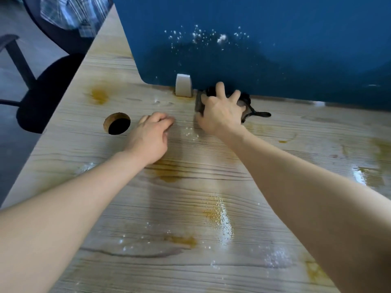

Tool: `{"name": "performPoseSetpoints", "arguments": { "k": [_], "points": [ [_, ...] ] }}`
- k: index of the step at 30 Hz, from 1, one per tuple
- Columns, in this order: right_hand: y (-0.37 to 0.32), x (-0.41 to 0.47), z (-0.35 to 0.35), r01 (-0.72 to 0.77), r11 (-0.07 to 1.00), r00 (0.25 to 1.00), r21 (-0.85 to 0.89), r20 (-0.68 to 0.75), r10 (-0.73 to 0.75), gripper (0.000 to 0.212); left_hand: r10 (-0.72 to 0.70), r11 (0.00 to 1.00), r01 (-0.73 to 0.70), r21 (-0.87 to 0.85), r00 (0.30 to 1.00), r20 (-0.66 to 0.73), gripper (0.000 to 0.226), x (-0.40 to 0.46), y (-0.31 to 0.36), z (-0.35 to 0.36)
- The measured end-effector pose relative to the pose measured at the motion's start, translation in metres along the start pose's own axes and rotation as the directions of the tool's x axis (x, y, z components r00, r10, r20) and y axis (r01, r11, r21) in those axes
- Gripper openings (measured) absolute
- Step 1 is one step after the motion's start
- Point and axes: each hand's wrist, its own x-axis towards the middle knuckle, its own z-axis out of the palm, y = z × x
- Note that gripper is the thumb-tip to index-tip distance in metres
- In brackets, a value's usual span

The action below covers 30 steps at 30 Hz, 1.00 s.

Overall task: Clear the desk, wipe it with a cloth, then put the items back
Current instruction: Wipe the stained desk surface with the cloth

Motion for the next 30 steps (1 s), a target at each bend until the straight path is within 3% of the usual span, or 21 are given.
{"name": "performPoseSetpoints", "arguments": {
  "k": [4, 9, 13, 16, 23, 30],
  "points": [
    [-0.004, -0.001, -0.002, -0.031, 0.998, 0.999, 0.05, -0.012, 0.031, 0.029, 0.002, 1.0, -0.002, 0.014, 1.0, 0.012, 0.045, 0.001, 0.001, 0.0],
    [0.003, -0.024, -0.001, 0.092, 0.996, 0.996, 0.001, -0.004, -0.092, 0.035, -0.007, 1.0, 0.007, -0.001, 1.0, 0.007, 0.044, 0.001, 0.0, 0.0],
    [-0.011, -0.007, -0.007, 0.043, 0.998, 0.999, -0.052, 0.01, -0.042, 0.043, -0.003, 1.0, 0.003, 0.006, 1.0, 0.007, 0.046, 0.0, -0.001, 0.001],
    [-0.023, 0.003, -0.007, -0.013, 0.999, 1.0, -0.039, 0.012, 0.013, 0.038, -0.001, 1.0, 0.001, 0.005, 1.0, -0.012, 0.046, 0.001, -0.002, 0.003],
    [-0.013, -0.017, -0.004, 0.107, 0.987, 0.994, -0.117, 0.05, -0.101, 0.035, -0.019, 0.999, 0.02, -0.026, 1.0, 0.012, 0.047, 0.001, 0.0, 0.002],
    [-0.014, 0.012, -0.003, 0.071, 0.994, 0.997, -0.08, -0.006, -0.072, 0.026, -0.01, 0.999, 0.01, -0.04, 1.0, -0.011, 0.046, -0.001, -0.002, 0.004]
  ]
}}
